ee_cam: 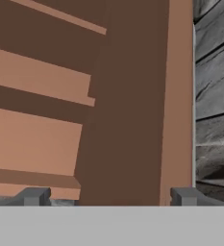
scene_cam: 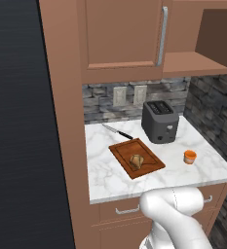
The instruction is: Pick the bread, place it on the cutting board, pick the jam, place it on the counter, and close the cabinet.
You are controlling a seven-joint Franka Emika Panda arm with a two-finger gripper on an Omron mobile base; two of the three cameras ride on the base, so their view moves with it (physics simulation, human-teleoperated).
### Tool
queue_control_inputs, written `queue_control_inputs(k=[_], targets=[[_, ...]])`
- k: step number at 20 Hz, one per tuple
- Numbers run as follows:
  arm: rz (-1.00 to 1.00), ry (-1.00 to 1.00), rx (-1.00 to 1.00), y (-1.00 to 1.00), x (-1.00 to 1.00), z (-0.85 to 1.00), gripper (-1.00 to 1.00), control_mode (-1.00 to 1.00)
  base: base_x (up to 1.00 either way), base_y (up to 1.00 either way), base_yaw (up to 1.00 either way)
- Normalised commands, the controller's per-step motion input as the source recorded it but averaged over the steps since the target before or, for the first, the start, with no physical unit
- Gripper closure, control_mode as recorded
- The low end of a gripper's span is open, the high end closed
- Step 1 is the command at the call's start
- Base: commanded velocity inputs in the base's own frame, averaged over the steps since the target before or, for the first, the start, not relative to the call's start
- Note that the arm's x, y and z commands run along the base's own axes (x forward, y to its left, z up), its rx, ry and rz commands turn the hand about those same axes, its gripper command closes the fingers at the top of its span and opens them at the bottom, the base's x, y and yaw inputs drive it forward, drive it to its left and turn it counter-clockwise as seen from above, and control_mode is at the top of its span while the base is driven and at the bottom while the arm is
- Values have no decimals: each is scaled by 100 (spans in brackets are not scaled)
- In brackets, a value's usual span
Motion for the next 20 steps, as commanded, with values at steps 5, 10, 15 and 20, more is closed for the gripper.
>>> queue_control_inputs(k=[5, 10, 15, 20], targets=[[-8, 0, 0, 0, 9, 0, -100, -100, 0, 0, 0], [-12, 0, 0, 0, 30, 0, -100, -100, 0, 0, 0], [-15, -3, 2, -10, 16, 0, -100, -100, 0, 0, 0], [-11, -7, 1, -10, 0, 0, -100, -100, 0, 0, 0]])
